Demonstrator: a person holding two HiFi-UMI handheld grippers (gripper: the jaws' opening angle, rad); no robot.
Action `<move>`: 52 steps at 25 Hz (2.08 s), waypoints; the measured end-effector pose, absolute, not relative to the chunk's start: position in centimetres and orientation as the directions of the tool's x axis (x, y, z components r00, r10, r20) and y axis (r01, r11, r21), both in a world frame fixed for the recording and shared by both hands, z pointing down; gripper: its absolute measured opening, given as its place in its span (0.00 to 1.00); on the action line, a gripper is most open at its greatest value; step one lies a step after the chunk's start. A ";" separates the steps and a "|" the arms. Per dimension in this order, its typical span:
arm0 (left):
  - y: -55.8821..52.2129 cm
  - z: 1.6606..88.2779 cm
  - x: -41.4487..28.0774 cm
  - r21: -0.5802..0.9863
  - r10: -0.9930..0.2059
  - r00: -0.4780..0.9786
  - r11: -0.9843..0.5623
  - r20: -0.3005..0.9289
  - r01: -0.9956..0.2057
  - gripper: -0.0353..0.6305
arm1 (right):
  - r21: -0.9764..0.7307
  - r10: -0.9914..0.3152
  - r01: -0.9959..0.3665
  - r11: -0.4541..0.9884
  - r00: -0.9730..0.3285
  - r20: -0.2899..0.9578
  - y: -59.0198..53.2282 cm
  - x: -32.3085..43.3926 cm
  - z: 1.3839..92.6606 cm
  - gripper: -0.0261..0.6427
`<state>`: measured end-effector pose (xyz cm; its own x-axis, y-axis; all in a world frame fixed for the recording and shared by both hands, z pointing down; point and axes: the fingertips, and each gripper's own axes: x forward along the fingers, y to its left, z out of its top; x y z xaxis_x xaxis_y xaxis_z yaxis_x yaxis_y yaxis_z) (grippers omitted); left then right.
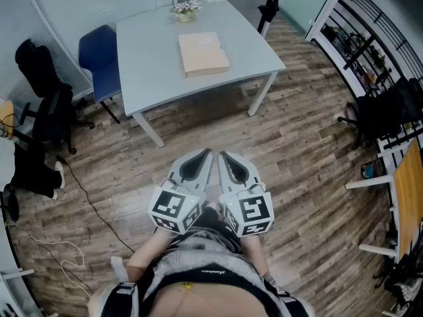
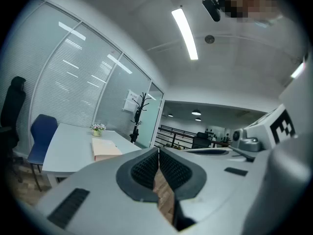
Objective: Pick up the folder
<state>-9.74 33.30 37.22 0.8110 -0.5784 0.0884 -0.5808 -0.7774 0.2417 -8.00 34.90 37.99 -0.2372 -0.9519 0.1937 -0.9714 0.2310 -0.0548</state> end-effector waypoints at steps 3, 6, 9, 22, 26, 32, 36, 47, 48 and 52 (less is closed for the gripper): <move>33.0 37.3 -10.1 0.254 -0.593 0.802 -0.766 0.079 -0.591 0.07 | -0.050 -0.953 -0.972 0.230 -0.235 0.193 34.5 -7.8 38.0 0.05; 32.5 37.5 -10.5 0.274 -0.612 0.787 -0.746 0.076 -0.606 0.08 | -0.039 -0.954 -0.973 0.226 -0.229 0.195 34.5 -7.5 38.0 0.15; 32.3 37.4 -10.5 0.295 -0.619 0.783 -0.738 0.064 -0.607 0.26 | -0.040 -0.955 -0.975 0.221 -0.224 0.194 34.7 -6.6 38.0 0.22; 32.2 38.3 -7.6 0.306 -0.636 0.769 -0.720 0.067 -0.623 0.26 | -0.052 -0.951 -0.973 0.225 -0.231 0.206 34.5 -2.3 39.1 0.24; 31.2 38.4 -7.0 0.303 -0.633 0.770 -0.722 0.075 -0.622 0.26 | -0.038 -0.952 -0.974 0.224 -0.227 0.207 33.2 -1.6 38.9 0.25; 27.8 39.1 -6.4 0.321 -0.628 0.775 -0.721 0.074 -0.615 0.26 | -0.048 -0.949 -0.973 0.225 -0.230 0.214 29.8 -1.1 39.4 0.26; 24.2 39.6 -6.0 0.333 -0.629 0.774 -0.717 0.071 -0.613 0.26 | -0.040 -0.946 -0.974 0.224 -0.227 0.232 26.3 -0.8 39.8 0.25; 11.6 39.1 -4.7 0.332 -0.621 0.782 -0.727 0.056 -0.601 0.26 | -0.048 -0.951 -0.974 0.219 -0.225 0.211 14.2 0.5 39.0 0.25; 10.6 39.2 -4.6 0.332 -0.618 0.784 -0.728 0.060 -0.599 0.26 | -0.050 -0.952 -0.975 0.216 -0.221 0.212 13.2 0.6 39.0 0.25; 7.4 39.6 -4.9 0.332 -0.609 0.790 -0.733 0.070 -0.594 0.26 | -0.054 -0.954 -0.977 0.206 -0.213 0.213 9.9 0.3 39.2 0.25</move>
<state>-4.88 7.37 39.61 0.7905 -0.6085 0.0701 -0.5936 -0.7329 0.3324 0.29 9.88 39.15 -0.2128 -0.9535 0.2133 -0.9771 0.2060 -0.0537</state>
